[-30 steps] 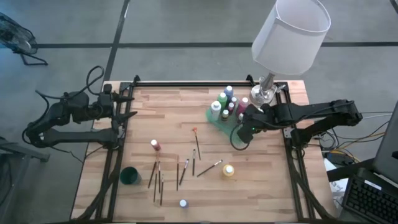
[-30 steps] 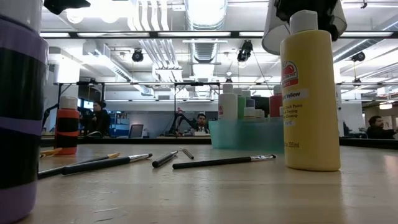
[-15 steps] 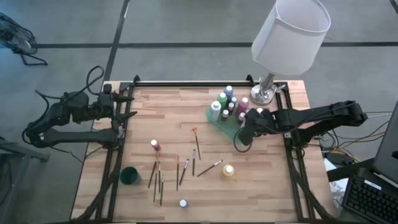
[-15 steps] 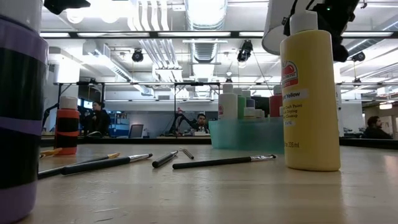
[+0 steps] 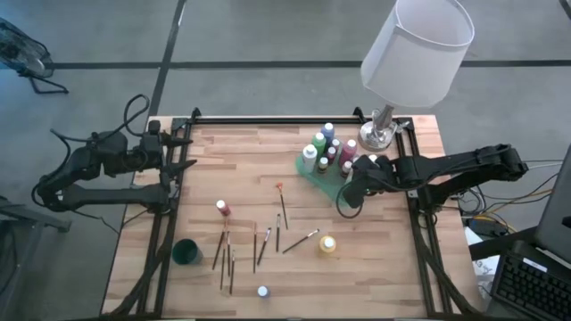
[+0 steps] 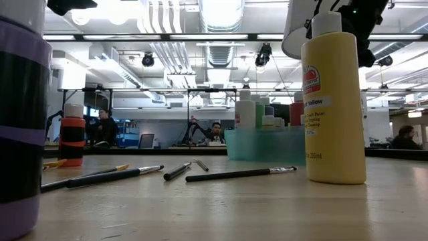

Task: Pick & Place Paint Supplies
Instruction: Put the big green paint bottle into the green bin, then move the small orange paint bottle to the center of the table

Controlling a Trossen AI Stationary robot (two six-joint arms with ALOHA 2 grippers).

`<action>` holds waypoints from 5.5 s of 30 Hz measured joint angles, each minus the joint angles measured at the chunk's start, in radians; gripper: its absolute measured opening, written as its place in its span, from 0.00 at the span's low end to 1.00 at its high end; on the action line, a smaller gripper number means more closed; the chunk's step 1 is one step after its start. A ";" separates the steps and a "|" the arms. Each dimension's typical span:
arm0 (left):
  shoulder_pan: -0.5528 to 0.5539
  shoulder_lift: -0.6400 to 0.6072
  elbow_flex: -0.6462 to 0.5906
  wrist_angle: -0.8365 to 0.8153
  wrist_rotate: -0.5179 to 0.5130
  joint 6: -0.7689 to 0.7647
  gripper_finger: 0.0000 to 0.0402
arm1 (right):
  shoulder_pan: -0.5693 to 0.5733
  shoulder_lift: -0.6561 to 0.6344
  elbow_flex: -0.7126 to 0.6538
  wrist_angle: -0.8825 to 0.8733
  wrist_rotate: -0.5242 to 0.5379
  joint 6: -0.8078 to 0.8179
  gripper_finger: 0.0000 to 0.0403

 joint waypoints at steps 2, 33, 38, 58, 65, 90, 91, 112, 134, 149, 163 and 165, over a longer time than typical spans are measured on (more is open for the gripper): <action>0.000 0.000 0.000 0.000 0.000 0.000 0.70 | 0.000 0.000 0.002 -0.003 -0.001 -0.002 0.43; 0.000 0.000 0.000 0.000 0.000 0.000 0.70 | 0.002 0.008 0.558 -0.184 -0.005 -0.109 0.46; 0.000 0.000 0.000 0.000 0.000 0.000 0.70 | 0.002 0.006 0.611 -0.182 -0.057 -0.130 0.40; 0.000 0.000 0.000 0.000 0.000 0.000 0.70 | 0.399 0.009 0.618 -0.174 0.146 -0.098 0.02; 0.000 0.000 0.000 0.000 0.000 0.000 0.70 | 0.494 0.050 0.615 -0.202 0.109 -0.121 0.02; 0.000 0.000 0.000 0.000 0.000 0.000 0.70 | 0.438 0.219 0.617 -0.238 -0.003 -0.202 0.08; 0.000 0.000 0.000 0.000 0.000 0.000 0.70 | 0.439 0.216 0.617 -0.268 0.002 -0.161 0.09; 0.000 -0.002 0.000 0.154 -0.001 0.028 0.70 | 0.457 -0.294 0.243 -0.319 0.131 0.062 0.02; 0.000 0.013 0.000 0.173 0.000 -0.017 0.70 | 0.458 -0.484 -0.062 -0.313 0.129 0.051 0.02; 0.000 0.038 0.002 0.012 0.065 -0.006 0.70 | 0.458 -0.483 -0.097 -0.311 0.128 0.051 0.02; 0.000 0.221 0.000 -0.173 0.196 0.157 0.70 | 0.458 -0.483 -0.096 -0.309 0.128 0.051 0.02; 0.000 0.244 0.000 -0.192 0.203 0.184 0.70 | 0.458 -0.483 -0.097 -0.309 0.128 0.051 0.02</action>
